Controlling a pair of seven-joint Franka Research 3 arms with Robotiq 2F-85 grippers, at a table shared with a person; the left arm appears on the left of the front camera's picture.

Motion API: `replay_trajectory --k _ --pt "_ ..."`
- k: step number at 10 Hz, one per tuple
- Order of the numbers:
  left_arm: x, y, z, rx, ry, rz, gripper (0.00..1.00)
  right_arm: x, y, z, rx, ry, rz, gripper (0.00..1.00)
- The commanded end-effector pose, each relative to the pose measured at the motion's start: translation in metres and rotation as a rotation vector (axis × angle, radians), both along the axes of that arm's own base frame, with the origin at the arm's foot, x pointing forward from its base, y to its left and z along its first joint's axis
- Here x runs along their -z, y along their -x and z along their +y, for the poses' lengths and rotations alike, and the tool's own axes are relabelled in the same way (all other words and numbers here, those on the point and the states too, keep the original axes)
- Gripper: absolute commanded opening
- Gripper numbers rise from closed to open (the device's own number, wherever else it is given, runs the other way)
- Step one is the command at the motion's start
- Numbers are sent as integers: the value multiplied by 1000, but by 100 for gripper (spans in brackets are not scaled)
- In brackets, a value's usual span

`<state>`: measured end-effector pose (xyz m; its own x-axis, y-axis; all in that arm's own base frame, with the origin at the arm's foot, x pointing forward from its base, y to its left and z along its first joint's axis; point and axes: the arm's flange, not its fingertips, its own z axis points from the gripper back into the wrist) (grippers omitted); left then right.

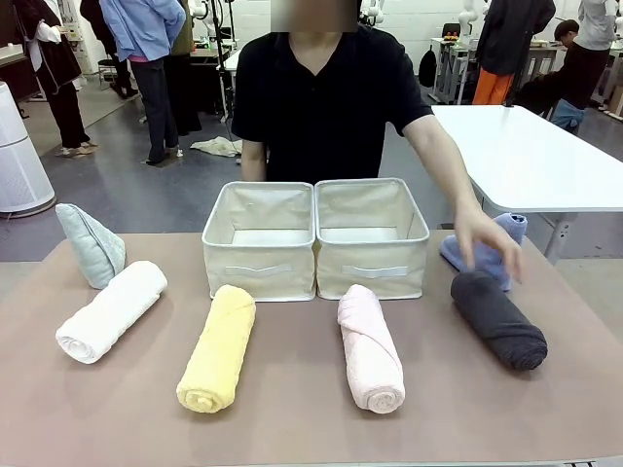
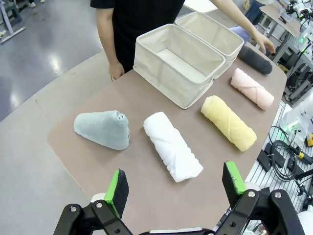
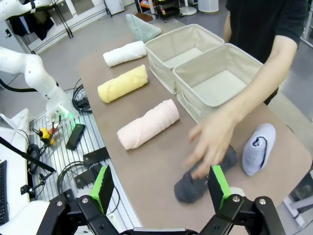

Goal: Sort the towels based on their folding style.
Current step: Pick up one triangle-folded towel and place it in the left Fabric basket.

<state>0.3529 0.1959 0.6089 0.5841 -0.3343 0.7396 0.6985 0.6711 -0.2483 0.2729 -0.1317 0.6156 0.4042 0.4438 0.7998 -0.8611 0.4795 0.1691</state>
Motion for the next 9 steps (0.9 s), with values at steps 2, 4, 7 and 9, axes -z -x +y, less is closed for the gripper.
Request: replay_trajectory --k 2,4,7,9 --pt "-1 -1 -1 -3 6 -10 100 1 -2 1 -2 -4 -5 100" --pt "-1 -1 -1 -3 6 -10 100 1 -2 1 -2 -4 -5 100" --pt "-24 -41 -42 -127 -166 118 100 1 -2 1 -2 -4 -5 100" --pt "-46 -92 -75 -133 -287 349 100 1 -2 1 -2 -4 -5 100"
